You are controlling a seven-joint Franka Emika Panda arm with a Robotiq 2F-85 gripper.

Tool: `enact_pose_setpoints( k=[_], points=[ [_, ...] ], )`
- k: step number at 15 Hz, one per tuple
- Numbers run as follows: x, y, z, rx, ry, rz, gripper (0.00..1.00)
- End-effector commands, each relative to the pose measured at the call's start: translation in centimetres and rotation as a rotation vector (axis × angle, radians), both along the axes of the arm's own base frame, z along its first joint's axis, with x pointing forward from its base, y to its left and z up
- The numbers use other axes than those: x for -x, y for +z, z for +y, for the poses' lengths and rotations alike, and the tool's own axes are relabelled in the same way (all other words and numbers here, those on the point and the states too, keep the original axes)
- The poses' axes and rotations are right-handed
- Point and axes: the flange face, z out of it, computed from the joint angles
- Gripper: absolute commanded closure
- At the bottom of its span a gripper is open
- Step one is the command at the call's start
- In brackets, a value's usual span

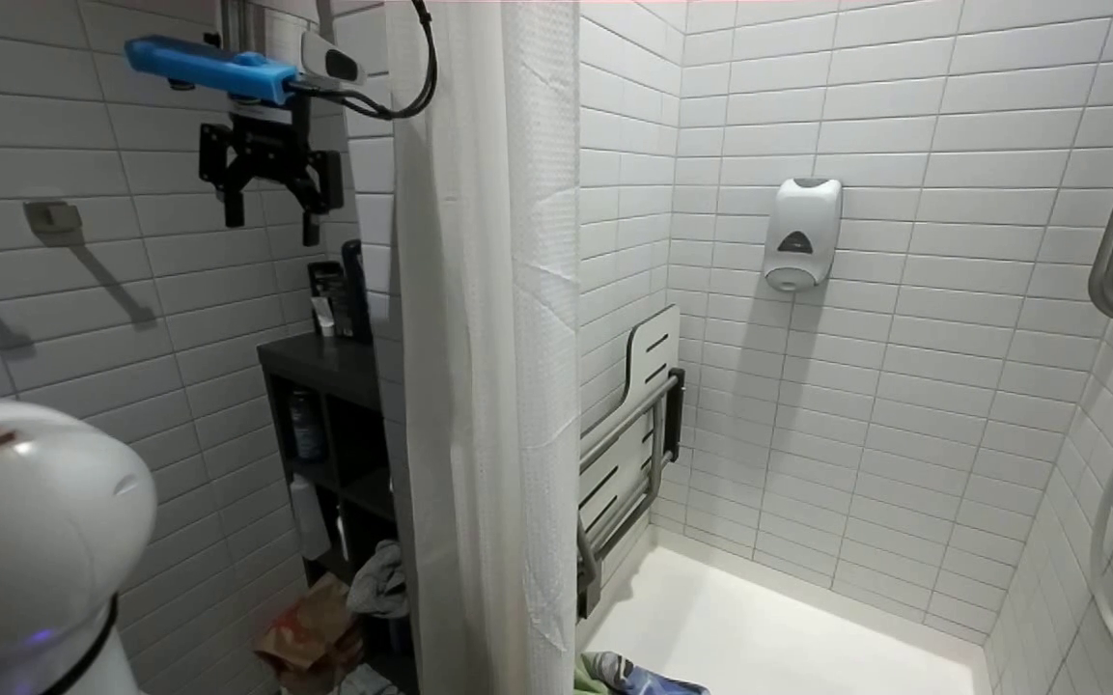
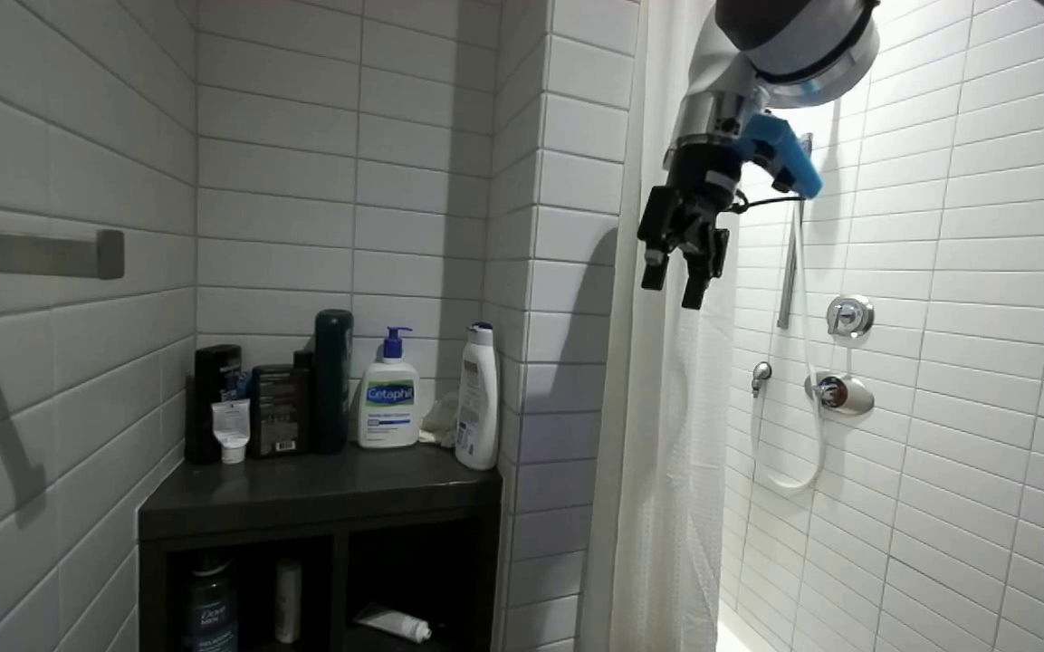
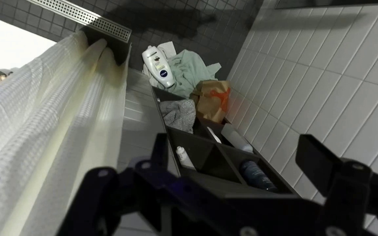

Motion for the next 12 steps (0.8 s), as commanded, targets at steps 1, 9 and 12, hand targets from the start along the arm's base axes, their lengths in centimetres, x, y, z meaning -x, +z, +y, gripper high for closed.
enact_pose_setpoints(
  k=[1, 9, 12],
  points=[
    [0.4, 0.1, -0.6, -0.003, 0.011, -0.01, 0.0],
    [1.4, 0.4, -1.5, -0.015, 0.024, -0.032, 0.0],
    [1.6, 0.5, -0.5, -0.081, 0.034, -0.015, 0.0]
  ],
)
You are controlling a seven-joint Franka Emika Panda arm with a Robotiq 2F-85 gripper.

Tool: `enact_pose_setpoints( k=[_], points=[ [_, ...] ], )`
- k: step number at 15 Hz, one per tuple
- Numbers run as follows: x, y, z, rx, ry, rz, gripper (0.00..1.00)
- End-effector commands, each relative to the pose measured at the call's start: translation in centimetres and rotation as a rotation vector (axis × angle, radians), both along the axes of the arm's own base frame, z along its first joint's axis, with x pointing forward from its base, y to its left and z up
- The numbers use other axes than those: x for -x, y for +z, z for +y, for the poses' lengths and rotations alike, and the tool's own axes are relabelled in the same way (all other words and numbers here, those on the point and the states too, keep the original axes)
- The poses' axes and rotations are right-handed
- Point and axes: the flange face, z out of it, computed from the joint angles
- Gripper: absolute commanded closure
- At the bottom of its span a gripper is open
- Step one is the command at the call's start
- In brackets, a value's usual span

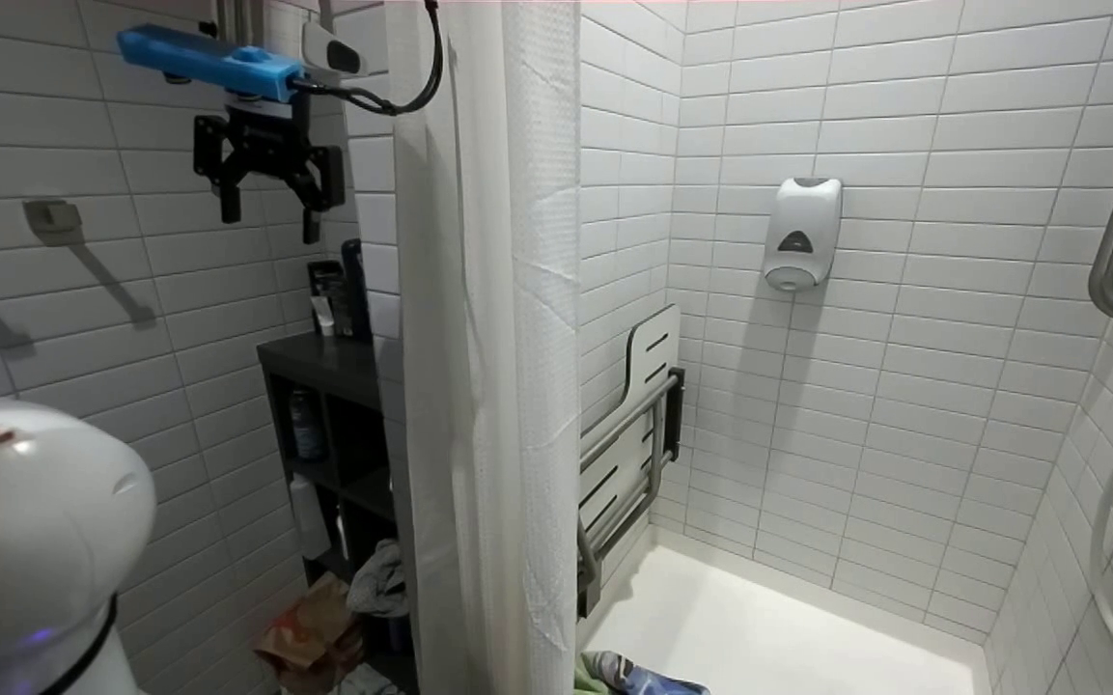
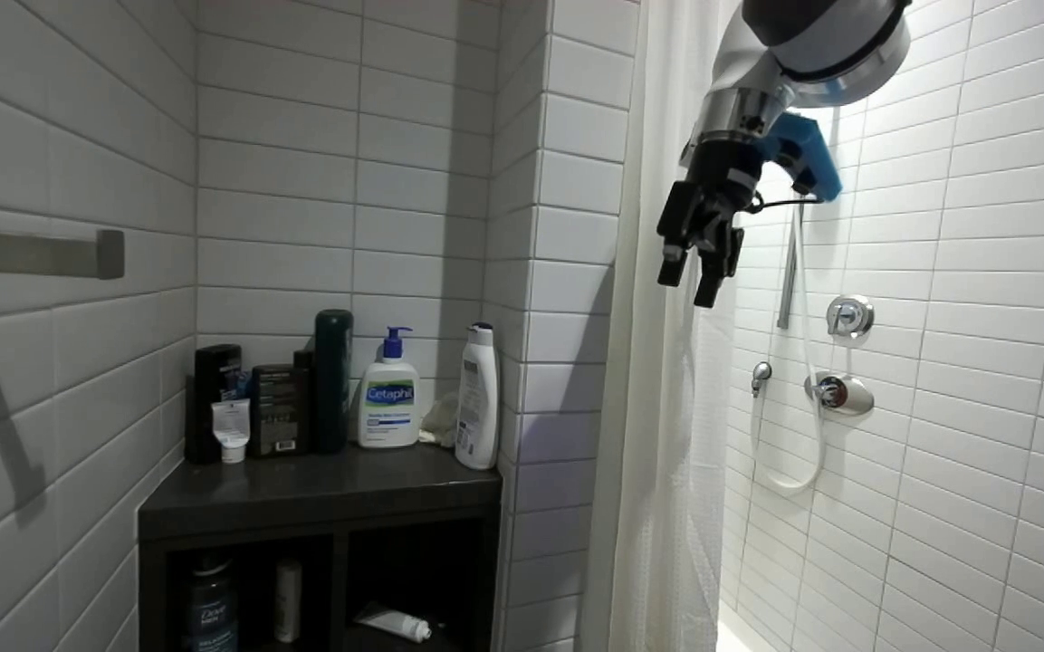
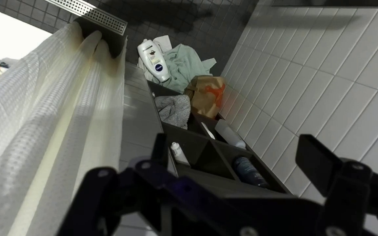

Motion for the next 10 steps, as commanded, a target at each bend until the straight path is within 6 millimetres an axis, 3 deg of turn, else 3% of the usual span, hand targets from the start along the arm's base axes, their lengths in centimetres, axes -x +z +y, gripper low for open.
enact_pose_setpoints(
  k=[1, 3, 10],
  points=[
    [0.4, -0.1, 1.6, -0.064, 0.022, 0.026, 0.0],
    [0.9, -0.9, 3.2, -0.09, 0.047, 0.056, 0.0],
    [3.3, -4.9, 12.6, -0.017, 0.189, 0.056, 0.0]
  ],
)
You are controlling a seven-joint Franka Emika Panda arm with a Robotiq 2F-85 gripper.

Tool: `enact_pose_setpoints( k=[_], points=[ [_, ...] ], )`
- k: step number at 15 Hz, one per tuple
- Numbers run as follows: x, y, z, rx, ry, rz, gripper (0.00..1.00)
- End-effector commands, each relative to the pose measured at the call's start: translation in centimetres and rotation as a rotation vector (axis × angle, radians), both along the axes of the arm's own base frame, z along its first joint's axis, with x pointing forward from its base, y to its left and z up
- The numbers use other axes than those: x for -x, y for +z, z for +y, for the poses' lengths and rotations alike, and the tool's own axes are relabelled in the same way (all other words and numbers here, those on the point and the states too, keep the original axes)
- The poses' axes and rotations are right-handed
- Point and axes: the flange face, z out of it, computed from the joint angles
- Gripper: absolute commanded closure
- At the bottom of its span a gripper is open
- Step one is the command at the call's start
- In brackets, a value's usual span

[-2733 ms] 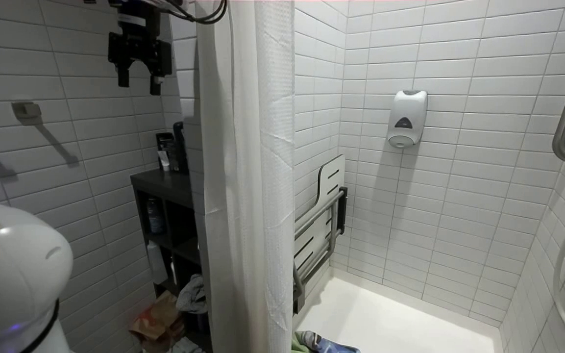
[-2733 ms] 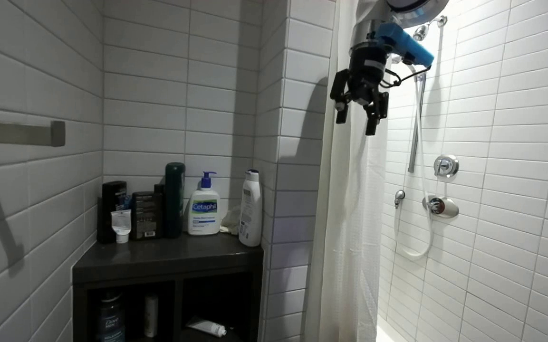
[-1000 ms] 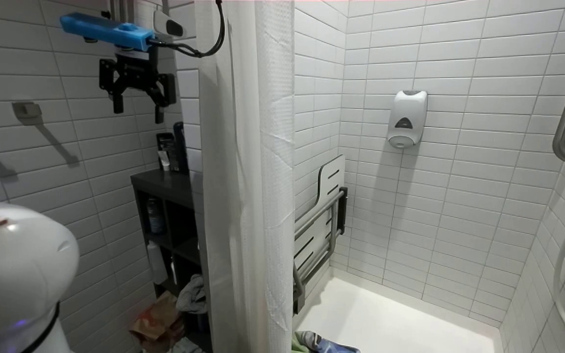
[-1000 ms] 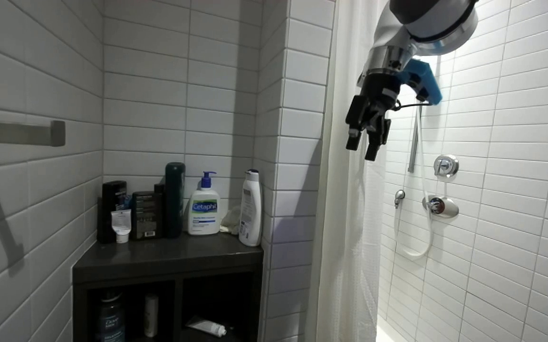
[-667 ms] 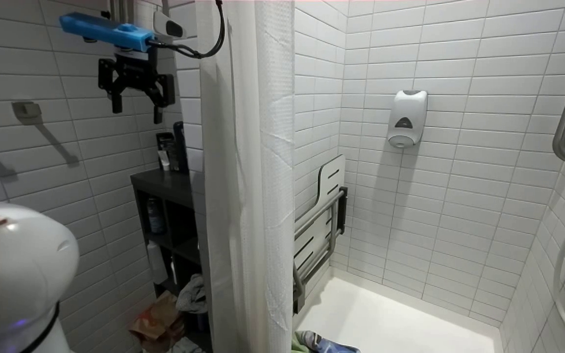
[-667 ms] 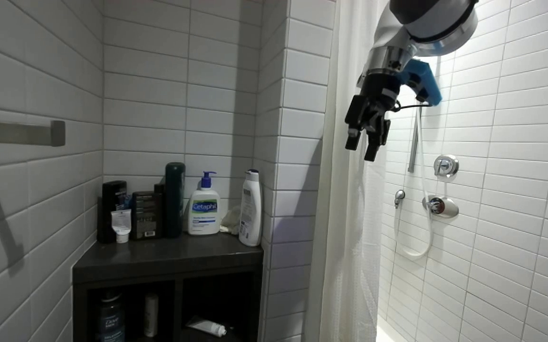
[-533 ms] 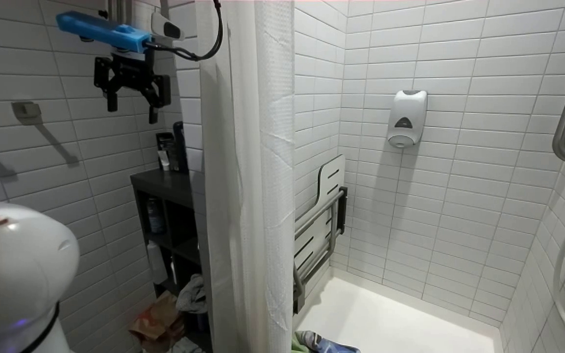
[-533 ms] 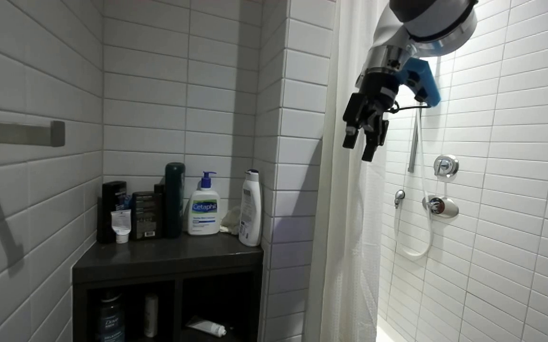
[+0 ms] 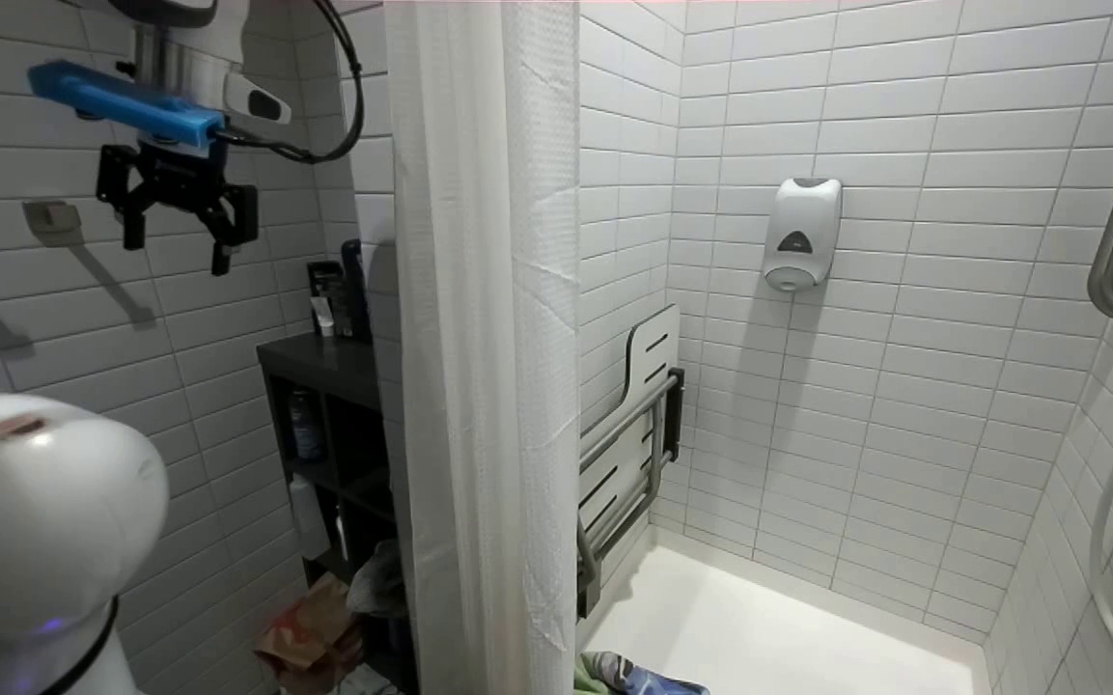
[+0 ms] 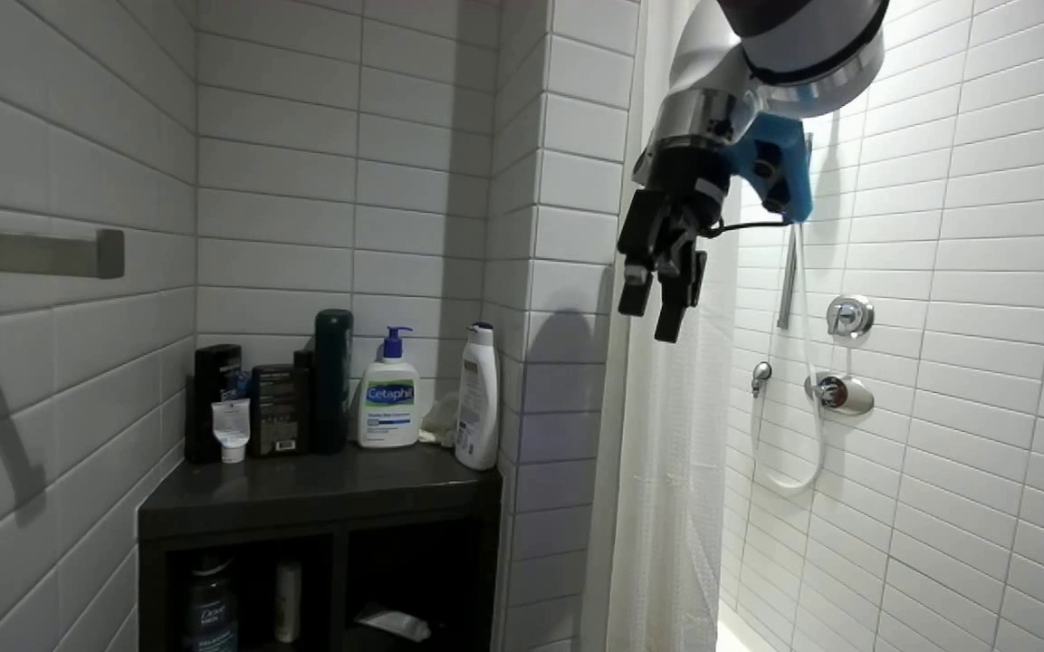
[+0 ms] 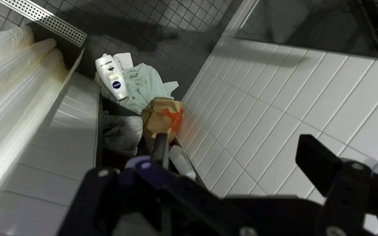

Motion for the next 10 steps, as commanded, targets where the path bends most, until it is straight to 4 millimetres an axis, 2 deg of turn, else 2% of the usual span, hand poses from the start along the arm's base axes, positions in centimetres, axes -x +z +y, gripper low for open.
enact_pose_setpoints(
  k=[1, 6, 10],
  points=[
    [0.7, -1.9, 4.5, 0.051, 0.062, -0.023, 0.0],
    [1.1, -3.6, 9.3, 0.114, 0.142, -0.096, 0.0],
    [1.1, -4.7, 12.0, 0.152, 0.182, -0.196, 0.0]
  ],
)
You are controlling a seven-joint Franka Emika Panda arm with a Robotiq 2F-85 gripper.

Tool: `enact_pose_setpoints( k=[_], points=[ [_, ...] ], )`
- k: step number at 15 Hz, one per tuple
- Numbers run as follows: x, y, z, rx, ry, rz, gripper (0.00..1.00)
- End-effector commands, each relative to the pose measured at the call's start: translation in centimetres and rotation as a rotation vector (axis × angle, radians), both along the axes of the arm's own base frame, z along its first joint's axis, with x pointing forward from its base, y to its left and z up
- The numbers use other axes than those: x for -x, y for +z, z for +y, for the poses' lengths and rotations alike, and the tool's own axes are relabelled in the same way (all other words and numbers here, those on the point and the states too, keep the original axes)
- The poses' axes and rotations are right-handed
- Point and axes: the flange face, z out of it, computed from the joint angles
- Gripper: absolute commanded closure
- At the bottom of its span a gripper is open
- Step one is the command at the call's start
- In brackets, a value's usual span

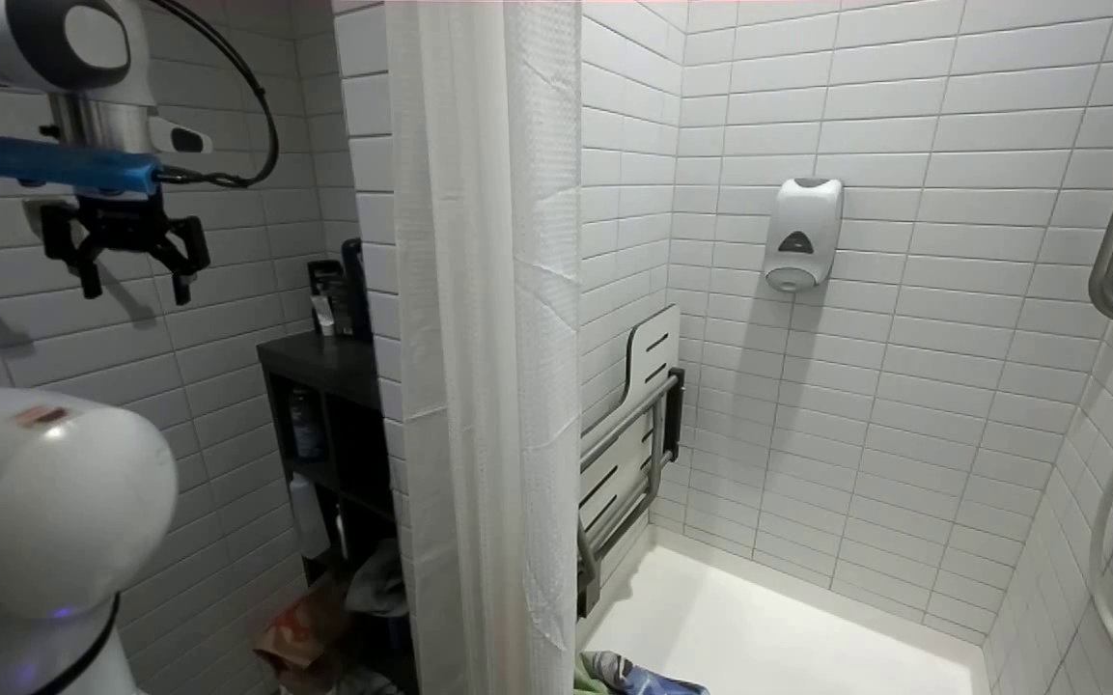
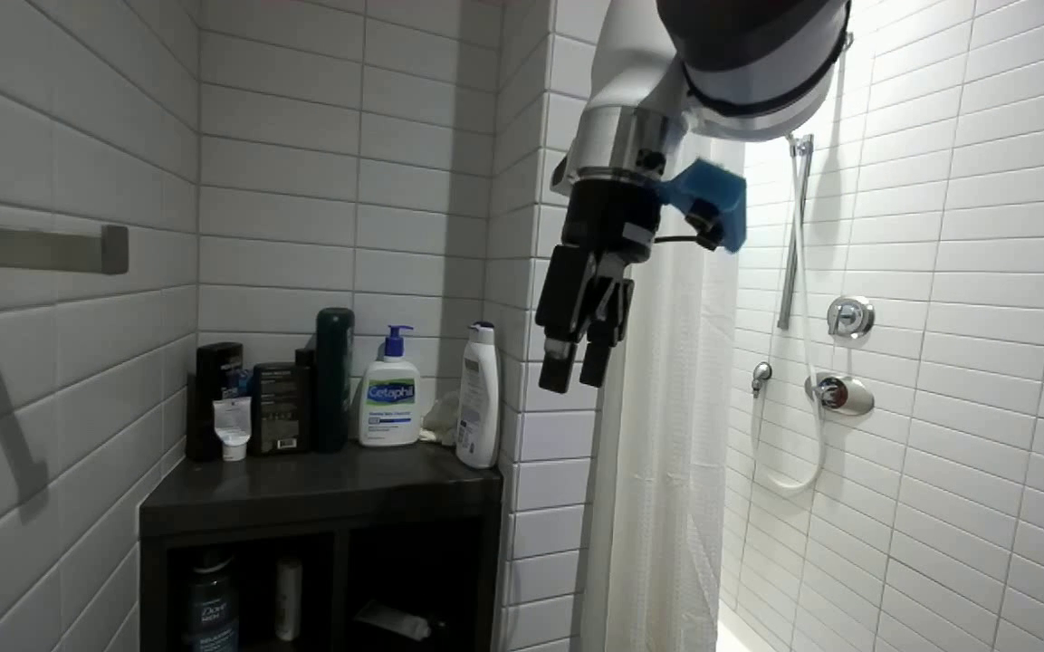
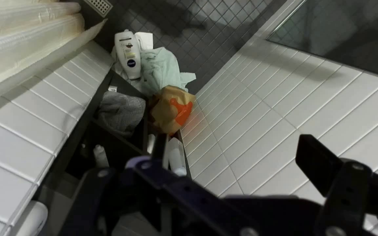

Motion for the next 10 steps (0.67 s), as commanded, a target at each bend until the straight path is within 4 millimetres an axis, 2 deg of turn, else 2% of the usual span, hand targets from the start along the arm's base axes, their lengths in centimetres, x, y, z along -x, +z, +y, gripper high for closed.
enact_pose_setpoints(
  k=[1, 7, 10],
  points=[
    [-0.2, -0.8, 2.8, 0.028, 0.033, -0.086, 0.0],
    [1.1, -2.5, 7.1, 0.088, 0.129, -0.265, 0.0],
    [0.8, -2.9, 8.1, 0.113, 0.139, -0.362, 0.0]
  ],
)
